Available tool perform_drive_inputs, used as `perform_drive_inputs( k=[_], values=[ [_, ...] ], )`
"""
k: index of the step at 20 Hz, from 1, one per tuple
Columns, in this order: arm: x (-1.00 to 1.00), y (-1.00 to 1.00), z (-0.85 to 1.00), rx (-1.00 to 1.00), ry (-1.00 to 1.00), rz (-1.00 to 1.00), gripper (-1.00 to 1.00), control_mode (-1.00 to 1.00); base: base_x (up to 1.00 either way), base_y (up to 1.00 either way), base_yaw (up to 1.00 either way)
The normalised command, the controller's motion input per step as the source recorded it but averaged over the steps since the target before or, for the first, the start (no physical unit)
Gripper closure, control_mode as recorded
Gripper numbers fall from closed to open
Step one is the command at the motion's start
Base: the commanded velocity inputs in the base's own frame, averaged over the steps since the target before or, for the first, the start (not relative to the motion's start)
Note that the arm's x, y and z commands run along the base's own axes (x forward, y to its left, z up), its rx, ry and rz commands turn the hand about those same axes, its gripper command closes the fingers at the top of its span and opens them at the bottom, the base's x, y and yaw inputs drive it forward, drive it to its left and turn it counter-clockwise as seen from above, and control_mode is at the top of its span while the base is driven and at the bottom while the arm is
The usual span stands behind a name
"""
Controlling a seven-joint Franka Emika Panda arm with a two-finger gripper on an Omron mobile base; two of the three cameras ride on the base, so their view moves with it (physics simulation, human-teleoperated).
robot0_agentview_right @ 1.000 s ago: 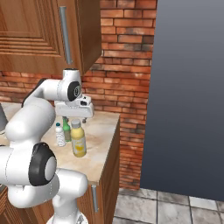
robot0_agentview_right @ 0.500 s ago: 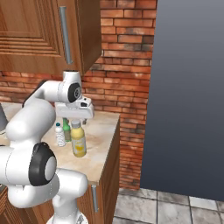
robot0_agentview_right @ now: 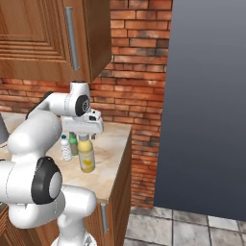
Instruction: Place the drinks on the dining counter in a tight cluster.
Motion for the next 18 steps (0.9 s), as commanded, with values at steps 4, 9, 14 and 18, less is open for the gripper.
perform_drive_inputs(
  k=[4,9,14,18],
  values=[
    [0.00,0.00,-0.04,0.00,0.00,0.00,-1.00,-1.00,0.00,0.00,0.00],
    [0.00,0.00,0.00,0.00,0.00,0.00,-1.00,-1.00,0.00,0.00,0.00],
    [0.00,0.00,0.00,0.00,0.00,0.00,1.00,-1.00,0.00,0.00,0.00],
    [0.00,0.00,0.00,0.00,0.00,0.00,1.00,-1.00,0.00,0.00,0.00]
  ],
)
